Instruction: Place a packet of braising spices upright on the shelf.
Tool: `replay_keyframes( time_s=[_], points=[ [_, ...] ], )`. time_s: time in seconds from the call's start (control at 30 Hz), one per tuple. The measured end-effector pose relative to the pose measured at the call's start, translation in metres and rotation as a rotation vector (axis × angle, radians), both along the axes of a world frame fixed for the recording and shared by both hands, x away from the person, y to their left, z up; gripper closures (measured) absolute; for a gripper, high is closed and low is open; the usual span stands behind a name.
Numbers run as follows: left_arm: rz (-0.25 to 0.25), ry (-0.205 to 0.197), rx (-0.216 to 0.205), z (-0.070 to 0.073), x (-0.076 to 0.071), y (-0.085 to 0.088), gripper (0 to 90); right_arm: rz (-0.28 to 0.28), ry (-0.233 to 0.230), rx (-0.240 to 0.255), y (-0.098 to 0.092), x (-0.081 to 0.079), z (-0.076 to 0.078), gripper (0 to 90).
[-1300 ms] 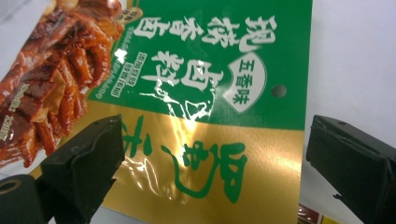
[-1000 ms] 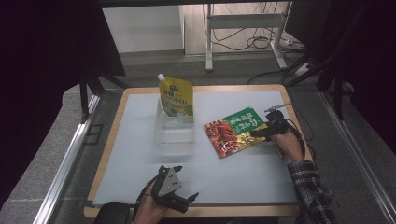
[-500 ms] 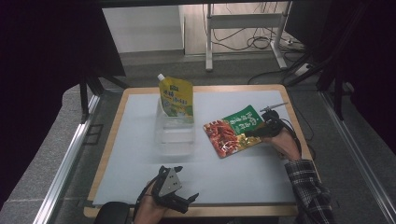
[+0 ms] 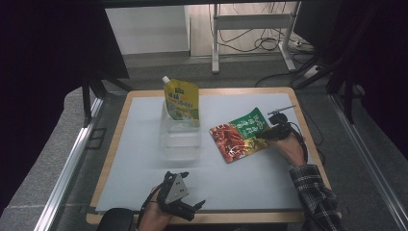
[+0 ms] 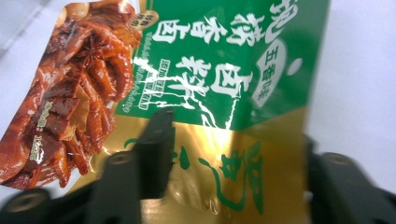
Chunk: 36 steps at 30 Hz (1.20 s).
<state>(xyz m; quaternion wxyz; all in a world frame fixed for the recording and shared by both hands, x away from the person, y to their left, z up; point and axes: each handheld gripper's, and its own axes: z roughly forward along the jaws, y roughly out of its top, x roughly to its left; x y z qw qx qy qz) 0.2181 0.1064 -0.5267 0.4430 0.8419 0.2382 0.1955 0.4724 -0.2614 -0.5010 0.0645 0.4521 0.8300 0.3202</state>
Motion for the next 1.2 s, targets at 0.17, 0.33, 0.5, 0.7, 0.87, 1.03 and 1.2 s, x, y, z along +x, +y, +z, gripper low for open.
replay_keyframes(
  time_s=[0.17, 0.33, 0.5, 0.7, 0.87, 1.03, 1.2],
  points=[
    [0.002, -0.002, -0.01, 0.0, 0.0, 0.001, 0.0, 0.006, -0.039, -0.033, 0.001, -0.003, 0.003, 73.8],
    [0.0, -0.003, -0.011, 0.001, 0.0, 0.001, 0.0, -0.02, -0.054, -0.038, -0.001, -0.004, 0.005, 87.8],
    [-0.001, -0.003, -0.006, 0.0, 0.0, 0.0, 0.0, -0.016, -0.067, -0.016, -0.003, -0.004, 0.009, 88.0],
    [0.0, -0.004, -0.007, 0.0, 0.0, 0.0, 0.0, -0.002, -0.096, -0.005, -0.004, -0.007, 0.014, 88.2],
    [0.0, -0.004, -0.006, 0.0, 0.0, 0.001, 0.0, 0.01, -0.142, -0.013, -0.001, -0.011, 0.022, 88.5],
    [0.002, -0.006, -0.009, 0.001, 0.0, 0.001, 0.0, 0.02, -0.181, -0.003, 0.001, -0.015, 0.029, 88.5],
    [0.002, -0.006, -0.009, 0.001, 0.0, 0.001, 0.0, 0.021, -0.203, 0.036, 0.002, -0.018, 0.038, 88.5]
  ],
)
